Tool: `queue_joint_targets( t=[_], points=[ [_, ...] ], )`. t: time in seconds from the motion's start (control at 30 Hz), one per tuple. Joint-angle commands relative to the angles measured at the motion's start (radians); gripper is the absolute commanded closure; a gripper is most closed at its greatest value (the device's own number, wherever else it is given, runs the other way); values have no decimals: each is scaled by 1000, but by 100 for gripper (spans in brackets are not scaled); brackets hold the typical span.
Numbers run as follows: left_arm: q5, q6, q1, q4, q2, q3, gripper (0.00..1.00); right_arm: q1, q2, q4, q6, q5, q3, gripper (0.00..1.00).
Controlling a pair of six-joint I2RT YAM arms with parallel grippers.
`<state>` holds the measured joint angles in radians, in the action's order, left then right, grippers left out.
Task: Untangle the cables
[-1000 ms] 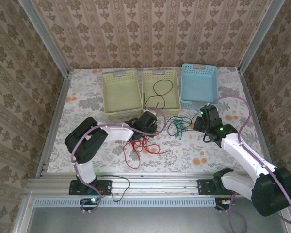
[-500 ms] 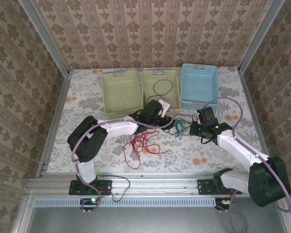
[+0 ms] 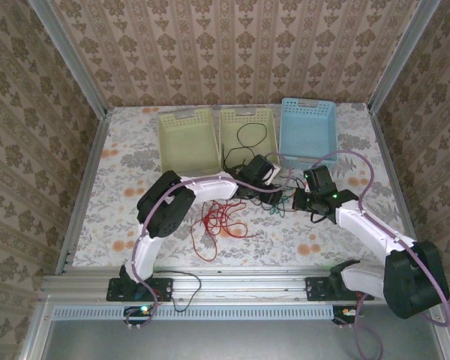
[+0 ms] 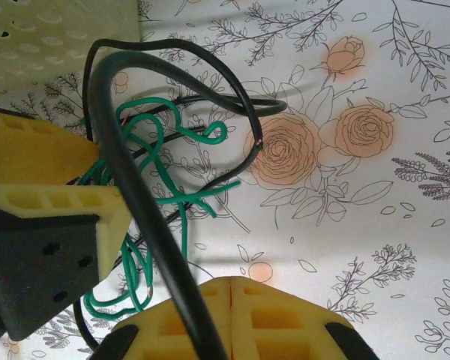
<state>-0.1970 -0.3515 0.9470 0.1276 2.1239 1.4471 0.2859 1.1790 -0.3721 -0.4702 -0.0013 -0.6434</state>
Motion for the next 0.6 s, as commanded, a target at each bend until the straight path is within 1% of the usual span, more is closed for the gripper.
queue_joint_targets(
  t=[0.0, 0.13, 0.2, 0.23, 0.4, 0.57],
  points=[
    [29, 7, 3, 2, 20, 10, 65, 7, -21, -8, 18, -1, 15, 100],
    [0, -7, -10, -38, 24, -2, 89, 6, -36, -16, 15, 14, 16, 100],
    [-1, -19, -17, -60, 16, -22, 97, 6, -47, -17, 12, 23, 17, 100],
    [-1, -25, -22, -71, 10, -34, 100, 6, -52, -20, 7, 31, 17, 100],
    [27, -49, -37, -145, -56, -127, 100, 5, -79, -31, -12, 74, 19, 100],
    [32, -88, -58, -339, -195, -315, 100, -4, -81, -66, -45, 165, 21, 100]
  ],
)
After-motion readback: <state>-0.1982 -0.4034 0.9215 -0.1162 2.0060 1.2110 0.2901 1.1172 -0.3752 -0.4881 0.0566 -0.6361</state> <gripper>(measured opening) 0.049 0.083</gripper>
